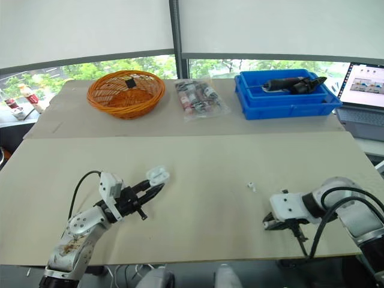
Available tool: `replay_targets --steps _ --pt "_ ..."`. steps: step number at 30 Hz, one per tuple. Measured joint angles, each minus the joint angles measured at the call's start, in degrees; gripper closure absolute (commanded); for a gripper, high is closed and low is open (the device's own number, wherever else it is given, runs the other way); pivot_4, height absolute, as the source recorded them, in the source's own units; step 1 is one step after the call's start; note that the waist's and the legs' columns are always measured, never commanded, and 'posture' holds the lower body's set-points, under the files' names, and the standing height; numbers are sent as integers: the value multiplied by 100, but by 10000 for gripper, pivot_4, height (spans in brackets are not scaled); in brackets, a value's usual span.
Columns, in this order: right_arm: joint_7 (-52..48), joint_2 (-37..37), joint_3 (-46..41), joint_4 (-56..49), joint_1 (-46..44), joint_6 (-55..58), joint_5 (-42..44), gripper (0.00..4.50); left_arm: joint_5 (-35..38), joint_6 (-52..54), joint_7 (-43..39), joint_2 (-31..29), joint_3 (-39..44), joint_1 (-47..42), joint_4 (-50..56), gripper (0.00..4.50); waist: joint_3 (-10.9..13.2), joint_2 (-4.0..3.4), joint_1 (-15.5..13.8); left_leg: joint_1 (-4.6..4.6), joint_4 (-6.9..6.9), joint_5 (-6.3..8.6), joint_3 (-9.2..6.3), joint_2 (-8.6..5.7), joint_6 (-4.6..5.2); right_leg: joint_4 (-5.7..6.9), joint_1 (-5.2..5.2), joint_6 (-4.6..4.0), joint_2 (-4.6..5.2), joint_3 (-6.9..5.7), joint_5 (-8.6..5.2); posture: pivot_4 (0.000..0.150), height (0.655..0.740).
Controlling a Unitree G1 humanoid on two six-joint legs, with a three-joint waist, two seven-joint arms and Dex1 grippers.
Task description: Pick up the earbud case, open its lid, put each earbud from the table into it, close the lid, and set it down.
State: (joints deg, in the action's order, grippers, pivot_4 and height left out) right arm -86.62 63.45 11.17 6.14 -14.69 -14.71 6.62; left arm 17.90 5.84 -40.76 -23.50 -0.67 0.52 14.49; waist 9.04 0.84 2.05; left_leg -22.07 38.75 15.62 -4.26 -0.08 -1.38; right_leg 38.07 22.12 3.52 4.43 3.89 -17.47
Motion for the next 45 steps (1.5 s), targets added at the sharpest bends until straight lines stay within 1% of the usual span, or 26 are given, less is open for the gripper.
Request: replay_targets --steps 3,9,10,12,15,20,22,23,27,30,32,35,38,42,45 --pt "-178 1 22 226 -110 -241 -58 41658 4 69 1 -34 -2 25 63 38905 0 0 -32 0 2 0 -8 0 0 0 -1 0 1 1 0 1500 7400" --pt "-299 1 77 282 -192 -250 -70 41658 12 216 8 -82 -4 97 179 38905 0 0 -121 2 6 0 -15 0 0 1 -1 0 2 4 0 1500 7400" --pt "-300 1 78 282 -192 -238 -73 31527 13 226 10 -82 -4 109 206 38904 0 0 -122 2 6 0 -16 0 0 1 -1 0 1 4 0 1500 7400" --pt "-302 1 85 282 -192 -202 -80 25755 14 265 14 -82 -4 136 262 38905 0 0 -123 2 6 0 -16 0 0 1 -1 0 1 4 0 1500 7400" --pt "-263 0 76 317 -218 -214 -88 15167 14 289 14 -82 -9 146 266 38904 0 0 -124 3 5 0 -16 0 0 2 -1 0 1 4 0 1500 7400" --pt "-237 0 55 321 -225 -256 -73 14713 15 302 12 -83 -10 160 267 38904 0 0 -151 1 6 0 -16 0 0 1 -1 0 2 3 0 1500 7400" --pt "-230 7 3 157 -191 -126 2 14713 15 307 11 -82 -15 158 267 38904 0 -1 -138 1 5 0 -16 0 0 4 1 0 2 5 0 1500 7400" --pt "-221 40 -51 -7 -149 19 91 14713 15 311 10 -82 -24 153 266 38904 0 -3 -138 0 5 0 -17 0 0 4 2 0 1 5 0 1500 7400" --pt "-126 594 -522 -1007 220 933 387 14713 17 323 10 -84 -52 159 277 38904 -1 -13 -147 -4 3 0 -20 -1 0 4 4 0 2 4 0 1500 7400" --pt "305 958 -939 -1955 636 1839 277 14713 18 331 10 -88 -57 201 287 38904 -1 -13 -160 -3 5 0 -21 0 0 4 3 0 1 4 0 1500 7400" --pt "560 1091 -1030 -2466 881 2393 128 14713 18 335 11 -88 -65 216 293 38904 -1 -12 -163 -3 5 0 -19 0 0 4 2 0 1 4 0 1500 7400" --pt "872 1185 -980 -2957 1130 2962 -234 14713 17 342 13 -84 -84 215 294 38904 -1 -12 -168 -4 6 0 -14 -2 0 3 3 0 2 4 0 1500 7400" --pt "1094 1165 -697 -3199 1125 3289 -581 14713 17 388 16 -69 -170 191 294 38904 -1 -12 -163 -4 6 0 -8 -2 0 3 2 0 1 3 0 1500 7400" --pt "1256 916 -190 -2972 872 3304 -996 14713 15 436 28 -62 -211 174 297 38904 0 -11 -141 -4 6 0 -1 -2 0 2 3 0 0 2 0 1500 7400" --pt "1204 843 -5 -2782 644 3233 -1087 14713 15 439 52 -64 -213 175 301 38905 0 -8 -135 -2 6 0 -2 -1 0 1 1 0 0 2 0 1500 7400"
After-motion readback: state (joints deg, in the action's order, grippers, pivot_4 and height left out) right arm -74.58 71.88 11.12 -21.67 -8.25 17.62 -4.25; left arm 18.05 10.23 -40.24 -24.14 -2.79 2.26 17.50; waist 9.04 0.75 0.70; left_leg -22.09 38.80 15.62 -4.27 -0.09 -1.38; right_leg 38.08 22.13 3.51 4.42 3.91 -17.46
